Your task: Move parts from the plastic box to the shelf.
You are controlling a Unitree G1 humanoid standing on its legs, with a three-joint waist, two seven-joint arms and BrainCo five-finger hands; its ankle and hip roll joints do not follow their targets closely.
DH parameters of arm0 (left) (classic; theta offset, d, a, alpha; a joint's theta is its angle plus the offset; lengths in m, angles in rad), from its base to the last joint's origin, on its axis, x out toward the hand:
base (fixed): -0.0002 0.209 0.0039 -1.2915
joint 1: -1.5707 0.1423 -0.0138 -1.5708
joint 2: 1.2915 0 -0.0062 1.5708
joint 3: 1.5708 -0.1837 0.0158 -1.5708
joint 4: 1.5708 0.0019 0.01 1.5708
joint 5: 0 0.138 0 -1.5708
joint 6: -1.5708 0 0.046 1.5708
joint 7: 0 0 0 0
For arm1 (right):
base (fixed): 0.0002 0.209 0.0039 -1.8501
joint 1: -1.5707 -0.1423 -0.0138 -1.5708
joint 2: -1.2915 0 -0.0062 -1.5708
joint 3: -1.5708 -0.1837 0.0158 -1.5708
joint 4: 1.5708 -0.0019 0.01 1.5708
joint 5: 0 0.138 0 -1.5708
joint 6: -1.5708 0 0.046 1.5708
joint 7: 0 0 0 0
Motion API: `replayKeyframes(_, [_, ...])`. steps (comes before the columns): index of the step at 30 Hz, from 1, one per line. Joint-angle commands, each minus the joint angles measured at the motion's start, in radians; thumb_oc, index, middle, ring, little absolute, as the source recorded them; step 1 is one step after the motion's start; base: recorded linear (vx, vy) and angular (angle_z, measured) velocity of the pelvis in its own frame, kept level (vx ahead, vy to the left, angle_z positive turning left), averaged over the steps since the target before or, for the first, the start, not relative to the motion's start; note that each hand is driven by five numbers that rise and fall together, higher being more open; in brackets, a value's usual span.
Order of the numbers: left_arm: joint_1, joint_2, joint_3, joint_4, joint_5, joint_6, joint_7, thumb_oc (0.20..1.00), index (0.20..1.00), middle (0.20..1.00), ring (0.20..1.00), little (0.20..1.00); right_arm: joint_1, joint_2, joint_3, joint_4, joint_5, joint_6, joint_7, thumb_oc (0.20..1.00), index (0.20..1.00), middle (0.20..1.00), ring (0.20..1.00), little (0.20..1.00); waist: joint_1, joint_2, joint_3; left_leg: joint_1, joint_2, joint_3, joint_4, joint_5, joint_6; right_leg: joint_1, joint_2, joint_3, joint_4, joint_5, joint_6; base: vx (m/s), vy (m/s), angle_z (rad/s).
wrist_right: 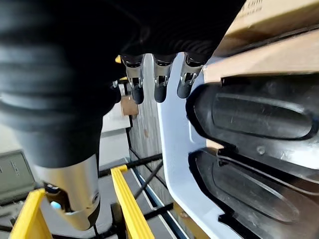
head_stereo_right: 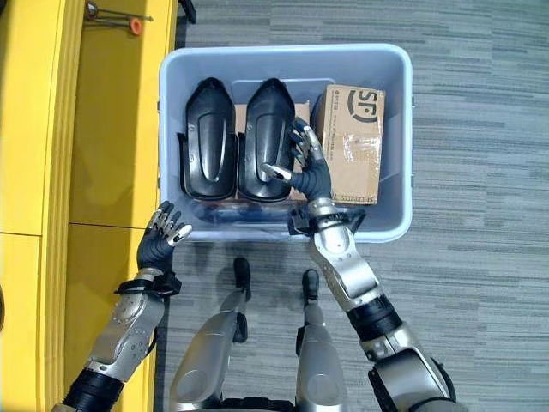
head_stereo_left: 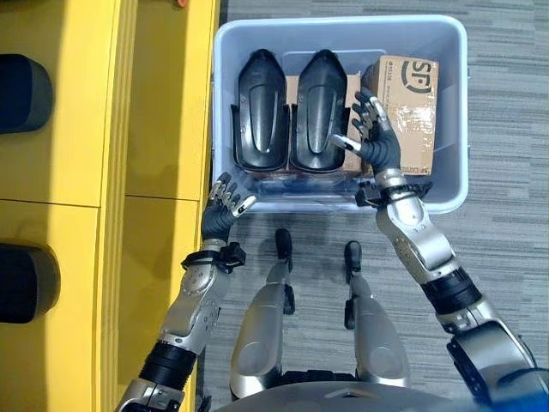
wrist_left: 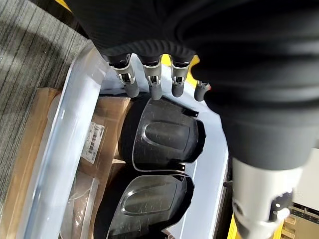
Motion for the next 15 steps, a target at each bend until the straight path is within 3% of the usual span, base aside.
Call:
replayKeyframes(1, [0.044,0.028,0.016,-0.067,-0.013,-0.062,0.019,1.000,1.000,1.000,1.000,1.000,0.026,0.029,-0.016,-0.057,-0.033,-0.037,-0.029,1.000,1.000,1.000,1.000,1.000,0.019,-0.028,-0.059,-0.065,0.111,-0.025,0.109,0.002,-0.101,-0.080,-0.120,-0.063,0.099,0.030,0.082,0.01,-0.017,0.09])
replayKeyframes(15, [0.022,0.030,0.003,-0.086,-0.014,-0.081,0.048,1.000,1.000,1.000,1.000,1.000,-0.025,0.021,-0.101,-0.048,-0.159,-0.040,-0.146,1.000,1.000,1.000,1.000,1.000,0.020,-0.014,-0.025,-0.106,0.099,-0.027,0.118,-0.005,-0.093,-0.134,-0.122,-0.061,0.128,0.023,0.079,0.00,0.000,0.02])
